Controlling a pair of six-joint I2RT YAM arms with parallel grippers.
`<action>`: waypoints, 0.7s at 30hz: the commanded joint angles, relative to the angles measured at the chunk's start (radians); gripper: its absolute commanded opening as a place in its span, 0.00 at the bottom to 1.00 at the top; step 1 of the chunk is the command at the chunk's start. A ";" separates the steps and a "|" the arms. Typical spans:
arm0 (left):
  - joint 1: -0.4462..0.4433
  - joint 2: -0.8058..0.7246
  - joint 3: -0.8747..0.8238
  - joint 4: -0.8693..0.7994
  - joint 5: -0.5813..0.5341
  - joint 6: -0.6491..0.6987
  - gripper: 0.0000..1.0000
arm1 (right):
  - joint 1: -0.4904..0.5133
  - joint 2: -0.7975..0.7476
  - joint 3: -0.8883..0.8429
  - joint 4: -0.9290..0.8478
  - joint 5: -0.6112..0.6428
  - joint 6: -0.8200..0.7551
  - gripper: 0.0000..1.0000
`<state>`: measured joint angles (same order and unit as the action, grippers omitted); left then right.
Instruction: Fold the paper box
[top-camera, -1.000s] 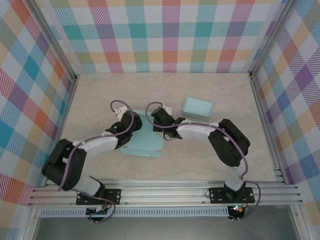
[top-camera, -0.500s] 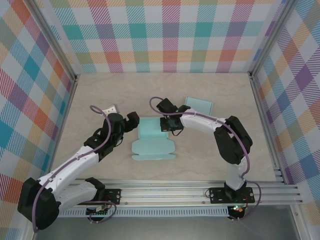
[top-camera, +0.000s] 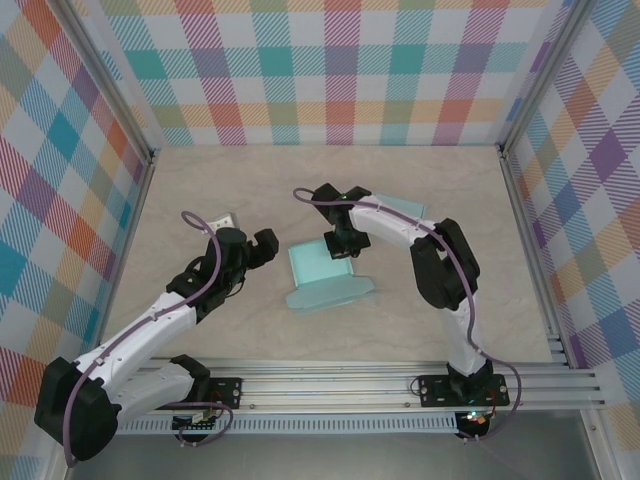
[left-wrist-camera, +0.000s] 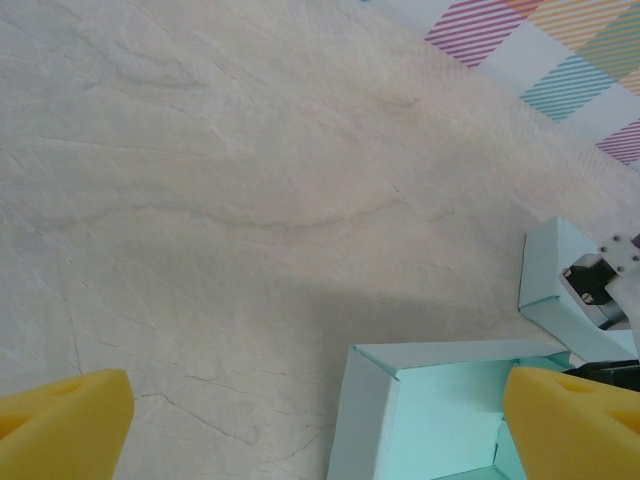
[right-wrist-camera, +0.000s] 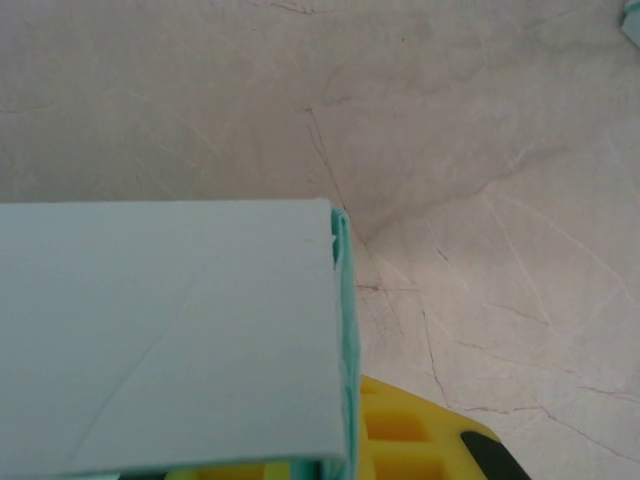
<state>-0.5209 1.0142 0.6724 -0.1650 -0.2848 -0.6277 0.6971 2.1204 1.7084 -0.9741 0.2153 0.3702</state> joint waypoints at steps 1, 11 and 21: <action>0.012 -0.009 0.037 -0.021 -0.006 0.020 0.95 | -0.007 0.104 -0.029 -0.055 0.075 -0.041 0.01; 0.015 0.019 0.049 -0.013 -0.002 0.038 0.95 | -0.008 0.096 0.013 -0.062 0.044 -0.068 0.20; 0.016 0.012 0.049 -0.021 -0.001 0.048 0.95 | -0.008 0.039 0.025 -0.096 0.031 -0.073 0.37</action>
<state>-0.5179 1.0294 0.6930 -0.1673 -0.2848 -0.6029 0.6941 2.2040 1.7241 -1.0203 0.2523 0.3080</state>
